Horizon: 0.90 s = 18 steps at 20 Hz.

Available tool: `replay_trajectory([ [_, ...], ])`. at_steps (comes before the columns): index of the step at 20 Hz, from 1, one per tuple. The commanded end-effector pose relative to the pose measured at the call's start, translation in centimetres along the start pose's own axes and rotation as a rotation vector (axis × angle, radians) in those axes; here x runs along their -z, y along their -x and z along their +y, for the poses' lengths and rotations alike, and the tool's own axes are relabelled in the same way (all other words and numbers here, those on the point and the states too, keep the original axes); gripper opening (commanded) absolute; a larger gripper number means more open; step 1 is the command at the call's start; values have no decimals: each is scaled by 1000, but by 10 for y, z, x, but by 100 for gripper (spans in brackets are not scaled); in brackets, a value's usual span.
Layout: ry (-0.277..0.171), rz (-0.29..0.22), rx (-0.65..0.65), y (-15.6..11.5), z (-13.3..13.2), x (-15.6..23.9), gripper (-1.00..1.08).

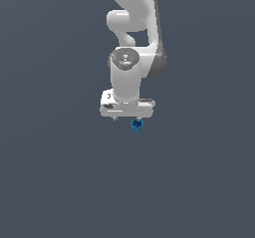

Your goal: Pick up the object and move it to a goal position.

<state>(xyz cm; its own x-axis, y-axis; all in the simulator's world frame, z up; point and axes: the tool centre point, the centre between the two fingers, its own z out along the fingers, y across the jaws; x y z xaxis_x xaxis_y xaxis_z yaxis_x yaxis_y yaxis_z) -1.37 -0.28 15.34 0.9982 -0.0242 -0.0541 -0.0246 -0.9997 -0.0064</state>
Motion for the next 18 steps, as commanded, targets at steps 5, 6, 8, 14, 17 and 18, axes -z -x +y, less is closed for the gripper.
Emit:
replay_trajectory([
  [5, 2, -5, -1, -1, 6, 1, 100],
  [6, 4, -7, -1, -2, 9, 2, 100],
  [8, 6, -11, 0, -2, 15, 3, 100],
  [14, 6, -12, -1, -3, 16, 3, 100],
  [17, 7, -10, -15, -2, 13, 0, 100],
  [18, 7, -8, -21, -1, 11, -1, 100],
])
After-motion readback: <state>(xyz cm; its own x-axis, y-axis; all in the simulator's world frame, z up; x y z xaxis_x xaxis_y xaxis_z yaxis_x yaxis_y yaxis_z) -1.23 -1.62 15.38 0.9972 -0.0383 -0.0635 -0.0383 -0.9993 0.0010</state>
